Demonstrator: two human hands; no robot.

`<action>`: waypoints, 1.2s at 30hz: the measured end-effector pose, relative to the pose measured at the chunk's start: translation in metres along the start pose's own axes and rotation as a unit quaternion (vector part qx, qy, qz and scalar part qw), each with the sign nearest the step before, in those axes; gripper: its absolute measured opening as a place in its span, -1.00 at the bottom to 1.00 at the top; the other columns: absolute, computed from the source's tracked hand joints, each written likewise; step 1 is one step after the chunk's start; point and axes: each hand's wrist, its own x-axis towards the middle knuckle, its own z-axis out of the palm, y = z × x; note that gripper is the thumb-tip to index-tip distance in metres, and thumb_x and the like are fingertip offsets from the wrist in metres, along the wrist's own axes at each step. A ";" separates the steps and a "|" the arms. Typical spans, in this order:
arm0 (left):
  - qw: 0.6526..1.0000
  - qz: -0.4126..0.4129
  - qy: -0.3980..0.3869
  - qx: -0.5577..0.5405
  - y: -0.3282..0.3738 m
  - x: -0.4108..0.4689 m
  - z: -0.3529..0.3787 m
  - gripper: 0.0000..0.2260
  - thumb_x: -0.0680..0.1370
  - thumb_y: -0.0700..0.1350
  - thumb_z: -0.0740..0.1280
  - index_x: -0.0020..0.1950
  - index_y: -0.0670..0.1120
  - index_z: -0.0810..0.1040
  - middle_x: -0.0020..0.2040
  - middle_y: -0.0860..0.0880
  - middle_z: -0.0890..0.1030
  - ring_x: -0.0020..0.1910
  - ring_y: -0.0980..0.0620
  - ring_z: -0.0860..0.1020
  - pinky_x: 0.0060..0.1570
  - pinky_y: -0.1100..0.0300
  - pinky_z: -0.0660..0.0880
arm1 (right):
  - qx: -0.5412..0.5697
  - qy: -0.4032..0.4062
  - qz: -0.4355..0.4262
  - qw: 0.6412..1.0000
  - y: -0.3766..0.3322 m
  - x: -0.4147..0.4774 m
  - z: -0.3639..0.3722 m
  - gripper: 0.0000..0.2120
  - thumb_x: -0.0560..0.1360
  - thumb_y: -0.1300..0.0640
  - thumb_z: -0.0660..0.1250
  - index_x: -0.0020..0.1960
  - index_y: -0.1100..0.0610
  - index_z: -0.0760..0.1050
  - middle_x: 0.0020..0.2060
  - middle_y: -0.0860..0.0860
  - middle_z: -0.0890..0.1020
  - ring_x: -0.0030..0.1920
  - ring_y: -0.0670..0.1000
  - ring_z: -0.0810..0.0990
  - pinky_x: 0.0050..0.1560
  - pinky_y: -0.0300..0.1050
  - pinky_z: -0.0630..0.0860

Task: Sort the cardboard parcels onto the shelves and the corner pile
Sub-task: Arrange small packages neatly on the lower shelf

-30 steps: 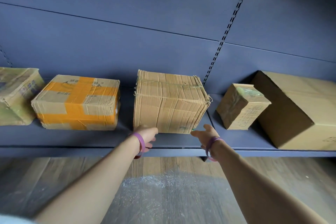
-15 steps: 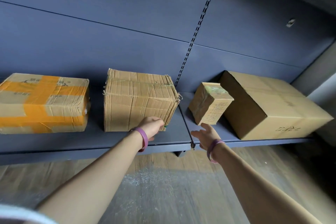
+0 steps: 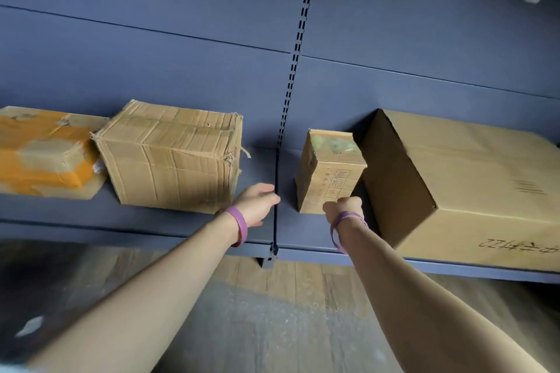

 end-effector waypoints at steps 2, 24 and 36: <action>0.999 0.000 0.033 0.001 -0.002 0.000 0.024 -0.60 0.63 -0.16 0.25 0.48 -0.04 0.39 0.38 -0.04 0.47 0.28 -0.02 0.48 -0.10 0.20 0.50 | 0.042 0.008 0.001 0.999 0.005 0.021 -0.011 -0.58 0.52 0.24 0.32 0.33 0.23 0.29 0.22 0.20 0.53 0.19 0.24 0.55 0.17 0.09 0.52; 0.994 0.027 0.095 0.037 0.017 0.074 0.112 -0.80 0.63 -0.19 0.23 0.22 -0.03 0.54 0.07 0.05 0.61 0.04 0.02 0.53 0.03 0.16 0.45 | 0.011 -0.165 -0.170 0.972 0.028 0.080 -0.041 -0.55 0.54 0.39 0.15 0.34 0.04 0.44 0.11 -0.07 0.61 0.18 0.04 0.59 0.11 -0.16 0.51; 0.975 0.096 0.201 0.000 0.019 0.047 0.074 -0.82 0.57 -0.24 0.38 0.15 -0.20 0.67 -0.03 -0.03 0.67 -0.02 -0.04 0.62 0.16 0.02 0.56 | 0.010 -0.149 -0.190 0.970 0.016 0.055 -0.064 -0.73 0.57 0.32 0.27 -0.03 0.01 0.66 -0.08 -0.01 0.70 -0.09 0.00 0.67 -0.17 -0.26 0.53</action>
